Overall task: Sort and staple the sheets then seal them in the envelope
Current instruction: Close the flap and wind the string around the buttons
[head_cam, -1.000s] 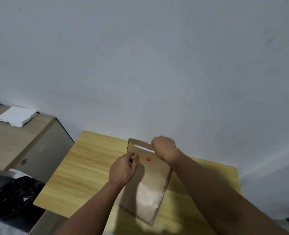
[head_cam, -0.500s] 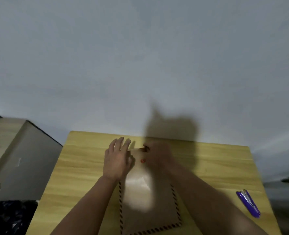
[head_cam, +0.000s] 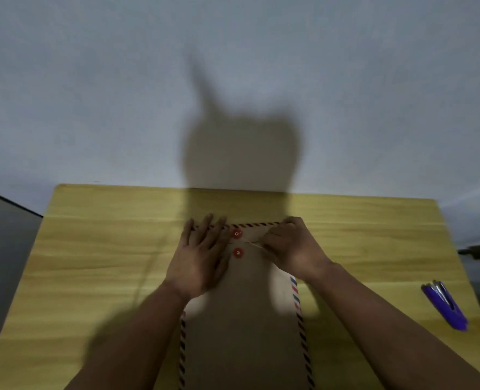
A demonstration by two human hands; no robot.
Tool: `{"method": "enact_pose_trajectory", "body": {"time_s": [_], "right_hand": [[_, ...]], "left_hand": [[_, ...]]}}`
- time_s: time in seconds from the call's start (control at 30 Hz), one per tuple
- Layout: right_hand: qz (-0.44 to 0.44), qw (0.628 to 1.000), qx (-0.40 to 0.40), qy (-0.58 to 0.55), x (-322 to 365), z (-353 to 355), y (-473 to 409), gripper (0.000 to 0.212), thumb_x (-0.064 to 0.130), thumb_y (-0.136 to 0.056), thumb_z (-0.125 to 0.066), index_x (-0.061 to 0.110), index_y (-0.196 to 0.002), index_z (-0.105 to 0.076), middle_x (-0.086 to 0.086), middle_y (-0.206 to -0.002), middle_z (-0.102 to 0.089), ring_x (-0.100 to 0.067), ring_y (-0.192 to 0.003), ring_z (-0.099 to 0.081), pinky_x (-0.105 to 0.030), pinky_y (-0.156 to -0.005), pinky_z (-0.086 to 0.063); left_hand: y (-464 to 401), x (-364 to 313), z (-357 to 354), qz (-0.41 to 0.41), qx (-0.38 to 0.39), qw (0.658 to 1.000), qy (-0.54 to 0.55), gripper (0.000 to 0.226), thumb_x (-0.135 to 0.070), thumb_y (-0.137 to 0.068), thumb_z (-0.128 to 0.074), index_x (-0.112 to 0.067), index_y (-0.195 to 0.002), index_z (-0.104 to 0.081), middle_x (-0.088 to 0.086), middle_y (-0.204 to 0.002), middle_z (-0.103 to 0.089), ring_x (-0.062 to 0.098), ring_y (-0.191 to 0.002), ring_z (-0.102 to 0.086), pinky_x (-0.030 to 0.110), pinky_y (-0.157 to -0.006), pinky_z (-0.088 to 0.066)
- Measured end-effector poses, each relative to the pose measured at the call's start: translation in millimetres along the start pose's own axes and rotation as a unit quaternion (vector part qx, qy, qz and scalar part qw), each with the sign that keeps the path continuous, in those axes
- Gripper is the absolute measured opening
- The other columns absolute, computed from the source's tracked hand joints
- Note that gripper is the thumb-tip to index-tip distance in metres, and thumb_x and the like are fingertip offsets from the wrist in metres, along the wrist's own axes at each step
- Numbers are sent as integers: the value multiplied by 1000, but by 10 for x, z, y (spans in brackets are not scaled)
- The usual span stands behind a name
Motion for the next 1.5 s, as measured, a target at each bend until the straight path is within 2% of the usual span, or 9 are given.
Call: {"method": "enact_pose_trajectory", "body": {"time_s": [0.17, 0.33, 0.57, 0.77, 0.9, 1.0, 1.17, 1.33, 1.5], "right_hand": [[-89, 990, 104, -31, -23, -101, -86, 35, 38, -87, -45, 26, -105, -72, 6, -97, -71, -22, -88, -69, -40, -80, -49], [-76, 984, 158, -40, 62, -368, -105, 25, 22, -99, -51, 19, -111, -73, -4, -109, -68, -27, -101, -66, -42, -91, -46], [49, 995, 57, -71, 283, -282, 114, 9, 15, -86, -68, 12, -80, -74, -8, -76, -64, -30, -66, -61, -40, -56, -48], [28, 999, -6, -42, 348, -125, 134, 16, 22, -93, -62, 14, -99, -75, -8, -98, -68, -29, -82, -63, -42, -69, -51], [-107, 992, 72, -11, 123, -249, 32, 22, 27, -92, -57, 14, -99, -75, -9, -99, -68, -32, -87, -67, -41, -75, -55], [-116, 985, 124, 21, 145, -264, -101, 13, 22, -90, -64, 13, -88, -73, -10, -88, -67, -34, -79, -69, -37, -65, -50], [-94, 981, 160, 60, 250, -222, -320, 28, 26, -99, -46, 12, -106, -69, -9, -109, -69, -31, -100, -66, -40, -85, -46], [-131, 968, 102, -188, 145, -216, -238, 34, 52, -73, -48, 20, -73, -60, 8, -74, -61, -16, -71, -59, -39, -72, -48], [-168, 919, 18, -356, 39, -130, -240, 27, 45, -68, -65, 18, -71, -61, 4, -78, -67, -15, -77, -64, -29, -71, -50]], "left_hand": [[5, -12, 24, 5, -8, 1000, 4, 58, -49, -105, -39, -24, -158, -46, 5, -168, -36, 32, -158, -25, 63, -124, -20], [11, 6, 25, 16, -9, 1000, -4, 60, -50, -105, -33, -27, -160, -39, 3, -169, -34, 29, -160, -23, 62, -125, -20], [9, 30, -5, 31, 0, 999, -13, 59, -50, -106, -32, -31, -161, -35, -1, -170, -32, 26, -161, -20, 58, -127, -16], [-2, 37, 19, 41, -6, 999, -6, 58, -49, -106, -32, -31, -161, -38, -1, -169, -33, 25, -160, -21, 57, -127, -16], [-4, 25, 34, 36, -15, 999, -4, 57, -49, -106, -34, -30, -160, -41, 0, -169, -35, 26, -160, -23, 57, -127, -16], [-17, 33, 23, 35, -19, 999, -6, 57, -48, -106, -35, -30, -160, -40, -1, -169, -34, 26, -160, -22, 57, -128, -16], [-7, 44, 20, 34, -22, 999, -11, 57, -48, -106, -35, -30, -159, -41, 0, -168, -36, 27, -159, -24, 57, -127, -17], [-13, 45, 20, 36, -17, 999, -7, 57, -49, -105, -36, -30, -158, -44, -1, -168, -36, 27, -159, -25, 58, -126, -19], [-15, 48, 22, 31, -12, 999, -8, 59, -50, -104, -37, -29, -159, -42, 0, -169, -35, 27, -159, -24, 58, -126, -18]]}}
Point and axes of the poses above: each hand's wrist, its own y-axis away from the middle knuckle, its own z-axis out of the back of the hand, x = y × z, the point moved 8 cm from there along -y, towards the middle knuckle
